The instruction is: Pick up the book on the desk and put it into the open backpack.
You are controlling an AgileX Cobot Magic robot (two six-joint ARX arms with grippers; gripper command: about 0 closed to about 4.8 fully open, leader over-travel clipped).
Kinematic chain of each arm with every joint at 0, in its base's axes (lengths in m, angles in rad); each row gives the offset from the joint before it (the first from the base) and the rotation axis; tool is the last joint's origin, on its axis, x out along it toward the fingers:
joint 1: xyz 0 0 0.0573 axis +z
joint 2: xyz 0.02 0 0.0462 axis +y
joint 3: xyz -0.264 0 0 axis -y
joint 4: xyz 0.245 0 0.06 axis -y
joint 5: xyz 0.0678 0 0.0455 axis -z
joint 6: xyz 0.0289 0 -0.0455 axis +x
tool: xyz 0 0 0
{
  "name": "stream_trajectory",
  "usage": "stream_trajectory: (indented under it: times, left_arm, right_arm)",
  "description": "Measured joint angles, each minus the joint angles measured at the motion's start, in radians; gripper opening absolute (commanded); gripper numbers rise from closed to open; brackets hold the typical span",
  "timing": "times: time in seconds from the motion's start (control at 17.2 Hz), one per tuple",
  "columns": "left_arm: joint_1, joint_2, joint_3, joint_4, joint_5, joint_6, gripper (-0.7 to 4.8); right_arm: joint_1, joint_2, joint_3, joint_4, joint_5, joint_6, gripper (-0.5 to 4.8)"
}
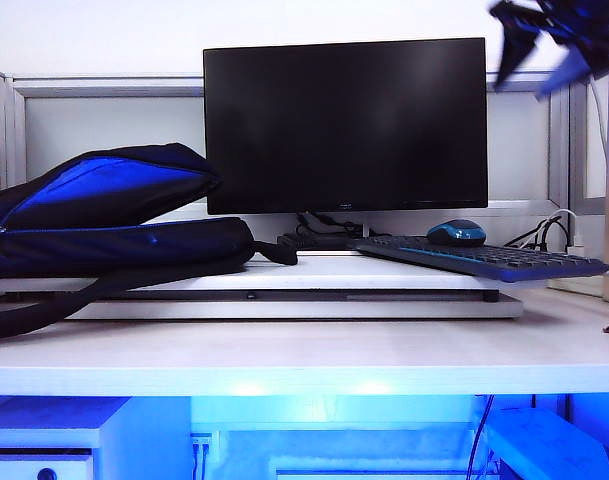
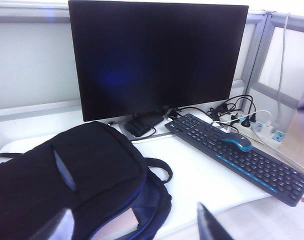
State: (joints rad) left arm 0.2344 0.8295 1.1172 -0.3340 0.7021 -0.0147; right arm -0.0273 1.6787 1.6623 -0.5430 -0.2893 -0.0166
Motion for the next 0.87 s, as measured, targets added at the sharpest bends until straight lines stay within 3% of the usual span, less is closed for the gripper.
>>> stream_trajectory:
  times: [0.23,0.47,0.58,0.64,0.87]
  left_arm:
    - [-0.027,-0.017,0.000,-0.086,-0.067,0.056,3.31]
    - [-0.034,-0.094,-0.035,-0.142,-0.082,0.071,3.31]
    - [-0.034,-0.180,-0.091,-0.144,-0.083,0.071,3.29]
    - [-0.034,-0.229,-0.130,-0.140,-0.082,0.068,2.98]
    - [-0.034,-0.467,-0.278,-0.146,-0.120,0.038,2.93]
  right_arm:
    - [-0.049,-0.352,-0.361,0.180,-0.021,0.050,3.07]
    - [-0.045,-0.562,-0.443,0.194,-0.026,0.066,3.05]
    - [-0.045,-0.646,-0.481,0.183,-0.026,0.086,3.05]
    - [-0.045,-0.682,-0.509,0.170,-0.032,0.089,3.05]
    - [-0.045,-0.853,-0.659,0.164,-0.045,0.100,3.04]
